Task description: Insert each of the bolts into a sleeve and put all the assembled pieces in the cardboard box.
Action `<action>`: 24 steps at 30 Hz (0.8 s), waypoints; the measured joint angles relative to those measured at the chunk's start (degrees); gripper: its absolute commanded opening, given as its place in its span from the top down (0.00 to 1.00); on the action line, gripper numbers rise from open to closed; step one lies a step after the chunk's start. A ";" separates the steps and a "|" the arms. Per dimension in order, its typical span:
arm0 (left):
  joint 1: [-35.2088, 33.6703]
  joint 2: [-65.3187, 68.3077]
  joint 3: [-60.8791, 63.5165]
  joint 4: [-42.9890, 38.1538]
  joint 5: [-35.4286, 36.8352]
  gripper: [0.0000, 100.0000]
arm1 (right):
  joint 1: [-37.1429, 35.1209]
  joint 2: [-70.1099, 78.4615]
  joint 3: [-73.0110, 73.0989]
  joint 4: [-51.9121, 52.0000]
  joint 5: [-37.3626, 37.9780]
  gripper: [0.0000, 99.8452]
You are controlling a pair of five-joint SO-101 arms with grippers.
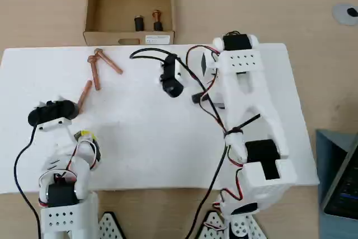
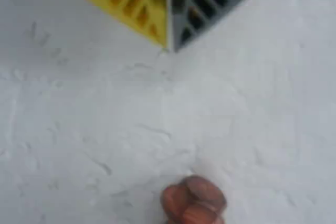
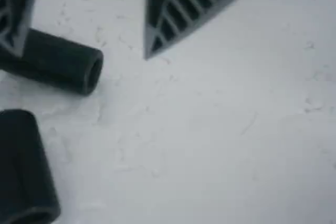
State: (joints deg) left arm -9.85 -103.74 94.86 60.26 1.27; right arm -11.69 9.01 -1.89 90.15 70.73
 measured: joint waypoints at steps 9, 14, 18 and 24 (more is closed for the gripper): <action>0.00 0.00 0.00 0.00 0.00 1.00 | -3.25 0.88 0.00 -3.16 1.05 0.82; 0.00 0.00 0.00 0.00 0.00 1.00 | -4.04 4.57 0.00 -5.89 1.05 0.82; 0.00 0.00 0.00 0.00 0.00 1.00 | -4.13 7.21 0.00 -7.82 1.14 0.82; 0.00 0.00 0.00 0.00 0.00 1.00 | -4.13 11.43 0.00 -10.37 1.93 0.82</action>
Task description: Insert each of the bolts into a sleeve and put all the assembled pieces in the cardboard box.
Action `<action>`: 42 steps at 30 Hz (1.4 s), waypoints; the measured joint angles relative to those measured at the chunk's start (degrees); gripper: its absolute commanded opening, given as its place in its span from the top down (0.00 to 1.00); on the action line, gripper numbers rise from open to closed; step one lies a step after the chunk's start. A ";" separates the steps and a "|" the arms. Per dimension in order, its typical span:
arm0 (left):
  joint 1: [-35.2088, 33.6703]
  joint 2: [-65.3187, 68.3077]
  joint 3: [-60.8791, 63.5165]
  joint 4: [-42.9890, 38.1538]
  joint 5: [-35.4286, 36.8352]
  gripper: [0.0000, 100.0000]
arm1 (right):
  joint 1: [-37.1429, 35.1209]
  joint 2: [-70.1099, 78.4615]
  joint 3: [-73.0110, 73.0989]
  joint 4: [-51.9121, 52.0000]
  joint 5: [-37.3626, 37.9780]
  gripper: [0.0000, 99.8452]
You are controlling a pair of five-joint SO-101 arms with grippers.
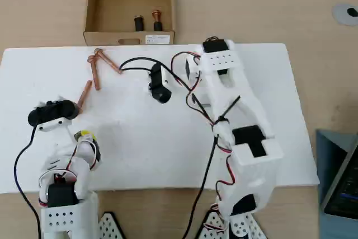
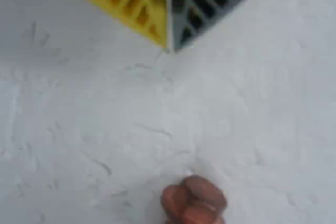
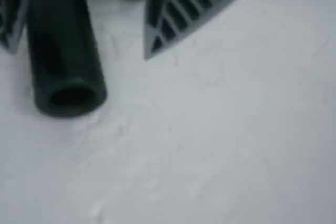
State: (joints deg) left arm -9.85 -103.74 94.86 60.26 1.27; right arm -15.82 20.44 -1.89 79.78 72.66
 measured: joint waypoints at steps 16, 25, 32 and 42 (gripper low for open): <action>0.00 0.00 0.00 0.00 0.00 1.00 | 1.05 6.51 -0.88 -4.66 0.00 0.99; 0.00 0.00 0.00 0.00 0.00 1.00 | 1.14 6.68 -2.73 -3.08 -1.05 0.99; 0.00 0.00 0.00 0.00 0.00 1.00 | 1.32 3.60 -4.22 2.81 -6.51 0.99; 0.00 0.00 0.00 0.00 0.00 0.99 | -0.70 -14.07 -4.57 10.55 -16.70 0.99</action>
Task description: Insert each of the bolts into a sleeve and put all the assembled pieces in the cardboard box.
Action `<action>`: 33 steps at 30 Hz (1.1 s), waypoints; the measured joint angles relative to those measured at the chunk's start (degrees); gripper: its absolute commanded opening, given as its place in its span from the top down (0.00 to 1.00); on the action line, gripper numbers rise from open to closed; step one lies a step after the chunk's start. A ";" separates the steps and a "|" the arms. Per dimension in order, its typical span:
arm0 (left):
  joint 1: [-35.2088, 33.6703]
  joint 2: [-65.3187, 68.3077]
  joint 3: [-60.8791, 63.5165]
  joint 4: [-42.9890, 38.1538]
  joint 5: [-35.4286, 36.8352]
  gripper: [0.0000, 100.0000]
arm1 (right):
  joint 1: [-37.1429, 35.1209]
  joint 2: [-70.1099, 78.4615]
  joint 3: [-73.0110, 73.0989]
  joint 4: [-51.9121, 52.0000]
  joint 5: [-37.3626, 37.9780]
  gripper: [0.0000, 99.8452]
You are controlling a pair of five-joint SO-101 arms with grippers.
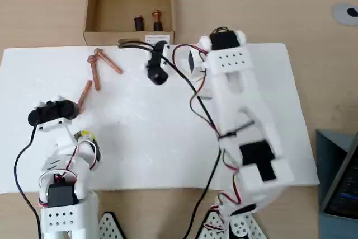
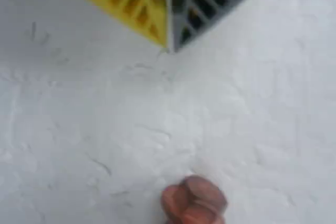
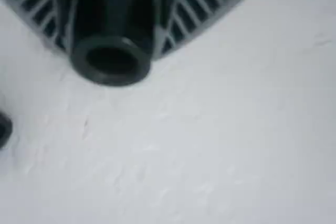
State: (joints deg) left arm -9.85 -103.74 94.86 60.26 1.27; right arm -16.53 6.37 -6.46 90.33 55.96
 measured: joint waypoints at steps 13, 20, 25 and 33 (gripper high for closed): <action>0.00 0.26 -5.98 -0.97 -2.29 0.99 | 0.00 -17.67 -0.09 9.14 -18.02 0.99; 0.00 13.36 -18.20 -0.97 -3.34 0.99 | 0.00 -26.81 6.68 9.23 -26.55 0.99; 0.00 32.79 -33.23 -0.97 -3.34 0.99 | 0.00 -32.44 14.15 7.03 -28.40 0.99; 0.00 68.66 -59.08 -1.14 -3.78 0.99 | 0.09 -37.19 22.15 3.69 -29.45 0.99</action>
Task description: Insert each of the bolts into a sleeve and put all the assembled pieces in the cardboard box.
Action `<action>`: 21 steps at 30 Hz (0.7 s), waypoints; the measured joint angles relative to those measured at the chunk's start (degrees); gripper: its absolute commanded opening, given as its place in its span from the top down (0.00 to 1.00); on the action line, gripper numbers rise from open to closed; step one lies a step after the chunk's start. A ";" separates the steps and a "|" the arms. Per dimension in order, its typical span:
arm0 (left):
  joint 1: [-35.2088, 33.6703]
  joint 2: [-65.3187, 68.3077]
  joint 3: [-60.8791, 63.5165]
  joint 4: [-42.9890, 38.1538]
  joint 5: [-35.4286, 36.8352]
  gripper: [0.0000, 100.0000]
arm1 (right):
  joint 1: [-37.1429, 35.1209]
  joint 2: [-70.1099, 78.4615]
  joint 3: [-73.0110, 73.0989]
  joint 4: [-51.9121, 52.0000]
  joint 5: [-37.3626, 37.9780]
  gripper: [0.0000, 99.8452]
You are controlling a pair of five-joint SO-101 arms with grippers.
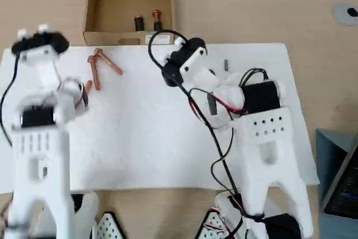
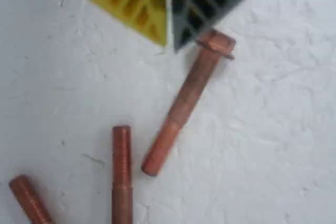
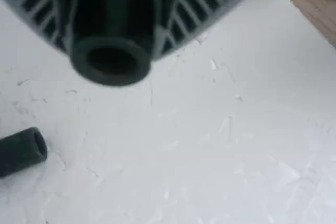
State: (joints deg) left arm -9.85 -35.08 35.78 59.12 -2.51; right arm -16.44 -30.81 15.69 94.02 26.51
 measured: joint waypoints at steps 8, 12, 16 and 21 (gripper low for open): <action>1.14 28.04 -21.89 3.08 0.09 0.99 | 3.69 -1.58 4.04 -2.99 0.00 0.99; 1.76 38.95 -33.14 8.35 0.09 0.99 | 6.95 -1.67 6.15 -3.60 0.09 0.99; 2.02 49.49 -44.31 12.40 0.09 0.99 | 9.32 -2.73 8.53 -4.92 0.62 0.99; 2.11 61.45 -59.69 19.08 0.00 0.92 | 10.11 -4.40 11.43 -6.77 0.62 0.99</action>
State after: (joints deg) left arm -7.74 26.37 -23.91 78.20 -2.51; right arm -6.33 -35.21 27.12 87.25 27.12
